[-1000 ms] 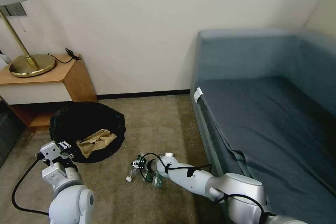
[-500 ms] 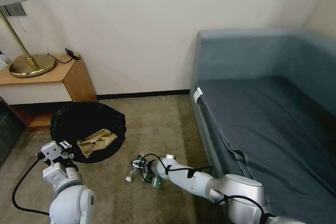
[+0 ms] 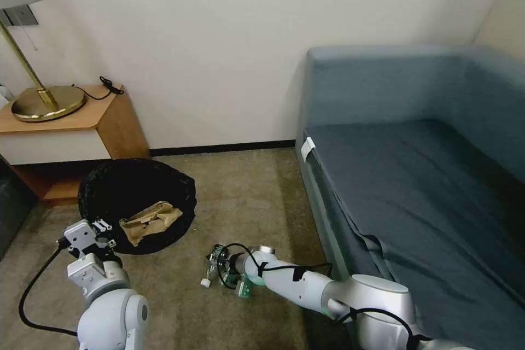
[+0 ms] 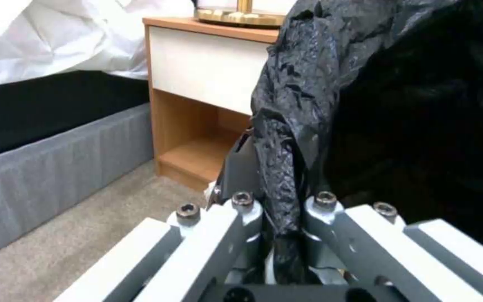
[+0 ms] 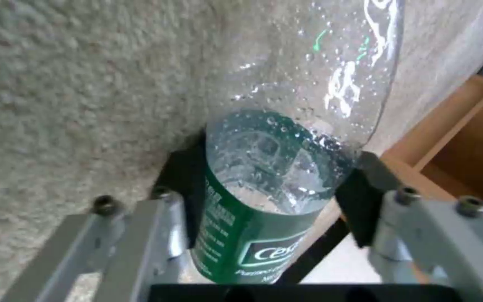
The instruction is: Pick up the trash bin, then pick up the garbage on the floor and place it into the trash bin.
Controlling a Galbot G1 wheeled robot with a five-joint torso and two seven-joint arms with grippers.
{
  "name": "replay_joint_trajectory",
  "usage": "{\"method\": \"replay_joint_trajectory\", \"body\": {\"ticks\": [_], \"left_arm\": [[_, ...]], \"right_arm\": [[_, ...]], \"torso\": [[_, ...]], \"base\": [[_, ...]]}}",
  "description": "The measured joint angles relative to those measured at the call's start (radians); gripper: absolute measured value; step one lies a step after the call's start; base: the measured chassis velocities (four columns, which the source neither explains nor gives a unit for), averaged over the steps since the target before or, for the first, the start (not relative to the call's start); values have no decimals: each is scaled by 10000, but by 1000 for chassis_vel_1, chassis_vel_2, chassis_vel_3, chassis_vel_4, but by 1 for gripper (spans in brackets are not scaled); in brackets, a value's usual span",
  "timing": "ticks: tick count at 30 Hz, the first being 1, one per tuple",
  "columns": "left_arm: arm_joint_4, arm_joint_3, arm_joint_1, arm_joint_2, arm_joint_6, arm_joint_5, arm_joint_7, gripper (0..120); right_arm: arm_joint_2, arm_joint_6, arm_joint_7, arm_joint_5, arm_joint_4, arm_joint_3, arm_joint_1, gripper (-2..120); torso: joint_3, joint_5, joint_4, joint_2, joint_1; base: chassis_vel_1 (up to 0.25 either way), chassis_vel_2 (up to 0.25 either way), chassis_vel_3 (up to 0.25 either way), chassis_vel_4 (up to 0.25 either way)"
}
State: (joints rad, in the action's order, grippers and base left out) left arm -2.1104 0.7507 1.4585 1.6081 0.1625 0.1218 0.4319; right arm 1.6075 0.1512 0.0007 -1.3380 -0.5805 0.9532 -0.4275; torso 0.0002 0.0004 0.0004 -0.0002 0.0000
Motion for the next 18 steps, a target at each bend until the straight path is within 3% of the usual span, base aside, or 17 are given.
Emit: {"method": "replay_joint_trajectory", "body": {"ticks": [1,9,18], "left_arm": [[0,0,-5,0,0,-1,0,4],[56,16,-30,0,0,-2,0,4],[130,30,-64,0,0,29,-4,4]], "right_arm": [[2,0,5,7,-11,1,-10,39],[5,-5,11,9,-44,-60,-46,22],[5,14,-3,-26,-130,-299,-46,20]], "torso": [[0,0,3,0,0],[0,-2,-2,0,0],[0,-4,-3,-1,0]], "base": [[0,0,0,0],[0,0,0,0],[0,0,0,0]]}}
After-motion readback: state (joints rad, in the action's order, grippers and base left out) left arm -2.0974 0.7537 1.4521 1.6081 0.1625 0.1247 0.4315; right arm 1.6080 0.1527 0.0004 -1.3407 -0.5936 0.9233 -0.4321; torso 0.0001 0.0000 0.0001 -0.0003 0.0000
